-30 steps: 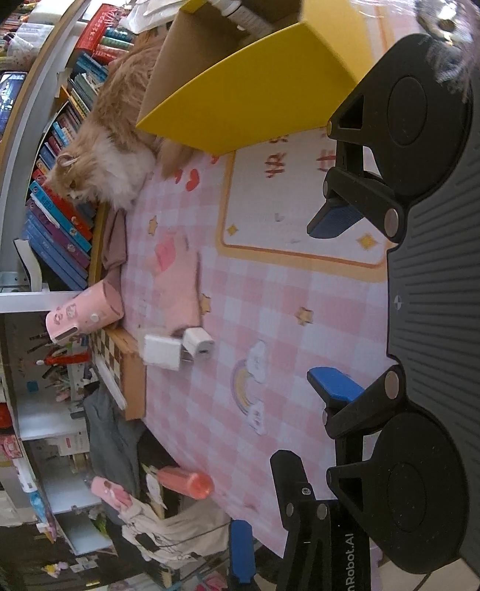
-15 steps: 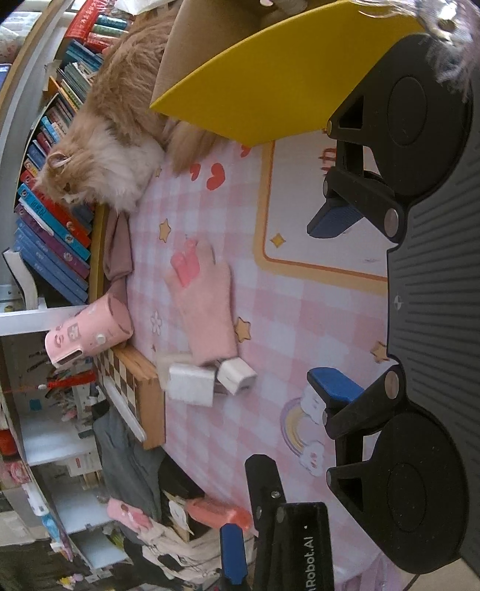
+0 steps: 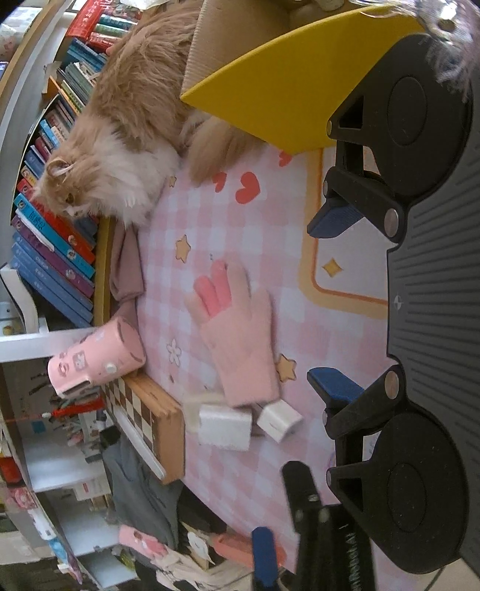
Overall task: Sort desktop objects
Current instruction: 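Move both tools back toward the white charger block and charger cube, then close the left tool on the small white charger cube, then grasp the pink glove with the right tool while the left tool holds the charger cube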
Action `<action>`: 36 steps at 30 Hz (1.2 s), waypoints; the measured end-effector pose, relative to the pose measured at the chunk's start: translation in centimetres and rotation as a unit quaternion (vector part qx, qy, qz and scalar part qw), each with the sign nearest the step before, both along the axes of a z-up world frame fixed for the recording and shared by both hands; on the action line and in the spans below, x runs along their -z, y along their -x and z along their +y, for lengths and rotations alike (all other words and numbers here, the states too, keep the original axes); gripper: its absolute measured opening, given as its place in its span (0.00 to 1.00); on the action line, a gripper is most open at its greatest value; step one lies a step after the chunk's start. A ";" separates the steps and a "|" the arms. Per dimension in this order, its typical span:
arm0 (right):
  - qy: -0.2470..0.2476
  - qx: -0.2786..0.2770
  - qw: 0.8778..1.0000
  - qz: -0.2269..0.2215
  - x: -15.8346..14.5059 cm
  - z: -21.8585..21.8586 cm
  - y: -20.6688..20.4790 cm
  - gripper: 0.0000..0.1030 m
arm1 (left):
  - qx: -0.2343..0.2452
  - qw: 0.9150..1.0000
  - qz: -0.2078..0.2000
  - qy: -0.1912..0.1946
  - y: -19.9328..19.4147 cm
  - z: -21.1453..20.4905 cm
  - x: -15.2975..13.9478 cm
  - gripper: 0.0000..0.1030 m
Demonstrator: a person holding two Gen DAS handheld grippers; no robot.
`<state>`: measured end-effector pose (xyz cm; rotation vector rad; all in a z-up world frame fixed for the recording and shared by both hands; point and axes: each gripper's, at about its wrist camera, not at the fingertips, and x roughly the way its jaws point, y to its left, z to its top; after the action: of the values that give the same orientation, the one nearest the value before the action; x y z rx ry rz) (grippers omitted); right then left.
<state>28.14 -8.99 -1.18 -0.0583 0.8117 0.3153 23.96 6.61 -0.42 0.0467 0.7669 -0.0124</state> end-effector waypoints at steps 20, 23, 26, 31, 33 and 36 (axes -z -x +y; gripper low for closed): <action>-0.003 0.012 1.000 0.003 -0.2 -1.0 -2.2 0.73 | 0.026 0.999 0.034 0.006 -4.9 -1.6 4.4 0.34; -0.003 0.012 1.000 0.004 -0.2 -1.0 -2.3 0.73 | 0.028 0.999 0.033 0.006 -4.8 -1.6 4.3 0.23; -0.004 0.008 1.000 0.005 -0.2 -1.0 -2.5 0.73 | 0.022 0.999 0.040 0.012 -4.5 -1.3 4.0 0.23; -0.006 -0.008 1.000 0.006 0.0 -0.1 -3.3 0.73 | 0.002 0.999 0.042 0.027 -2.7 -0.1 3.2 0.23; -0.006 -0.016 1.000 0.009 0.1 0.4 -3.7 0.74 | -0.013 0.998 0.044 0.036 -1.7 0.7 2.8 0.23; -0.006 -0.029 0.999 0.012 0.3 1.2 -4.2 0.74 | -0.041 0.997 0.047 0.051 -0.2 1.8 2.2 0.23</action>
<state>32.31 -7.80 -1.47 -0.0679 0.8322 0.3767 24.11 8.45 -2.66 -0.0831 0.8615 0.0245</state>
